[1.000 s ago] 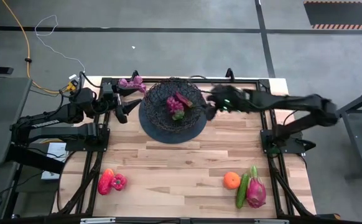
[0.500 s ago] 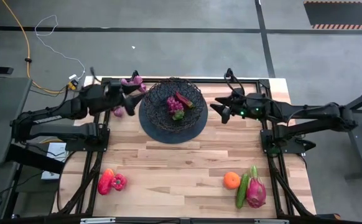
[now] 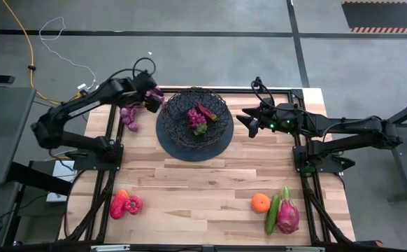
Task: Build produce basket
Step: Put the purple garlic into the wire basket
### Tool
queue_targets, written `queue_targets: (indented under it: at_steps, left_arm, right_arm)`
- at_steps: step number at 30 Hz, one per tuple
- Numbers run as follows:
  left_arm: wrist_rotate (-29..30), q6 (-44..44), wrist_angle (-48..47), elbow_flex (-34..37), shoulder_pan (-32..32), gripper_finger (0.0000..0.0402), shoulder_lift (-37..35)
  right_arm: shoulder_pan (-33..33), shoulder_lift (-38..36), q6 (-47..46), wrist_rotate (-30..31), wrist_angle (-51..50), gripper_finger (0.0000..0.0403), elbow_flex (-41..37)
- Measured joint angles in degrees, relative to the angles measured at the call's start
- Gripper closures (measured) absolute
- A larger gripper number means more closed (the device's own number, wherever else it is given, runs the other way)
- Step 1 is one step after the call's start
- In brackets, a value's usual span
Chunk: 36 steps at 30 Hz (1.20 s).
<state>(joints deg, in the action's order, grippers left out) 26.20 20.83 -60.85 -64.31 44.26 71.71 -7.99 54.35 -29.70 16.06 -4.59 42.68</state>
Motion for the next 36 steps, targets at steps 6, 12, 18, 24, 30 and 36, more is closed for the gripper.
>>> queue_targets:
  at_steps: [6,12,18,24,30,36]
  left_arm:
    - [1.1,2.8,-5.6,0.1,7.0,0.0122,7.1]
    - [4.9,8.2,-2.0,1.1,6.2,0.0122,9.3]
    - [7.9,15.2,-0.4,5.3,4.8,0.0122,9.5]
    - [9.2,34.6,-0.7,11.3,0.2,0.0122,7.0]
    - [8.4,47.0,-0.9,18.1,-3.8,0.0122,2.9]
    - [4.6,54.2,0.2,24.0,-6.6,0.0122,2.2]
  right_arm:
    - [0.0,0.0,-0.3,0.1,-0.7,0.0164,0.0]
    - [0.0,0.0,-0.3,0.3,-1.5,0.0164,0.0]
    - [0.0,0.0,-0.3,0.3,-3.3,0.0164,0.0]
    - [0.0,0.0,-0.1,0.3,-4.0,0.0164,0.0]
    - [0.0,0.0,0.1,0.3,-4.3,0.0164,0.0]
    - [-0.6,0.0,0.0,0.3,-4.3,0.0164,0.0]
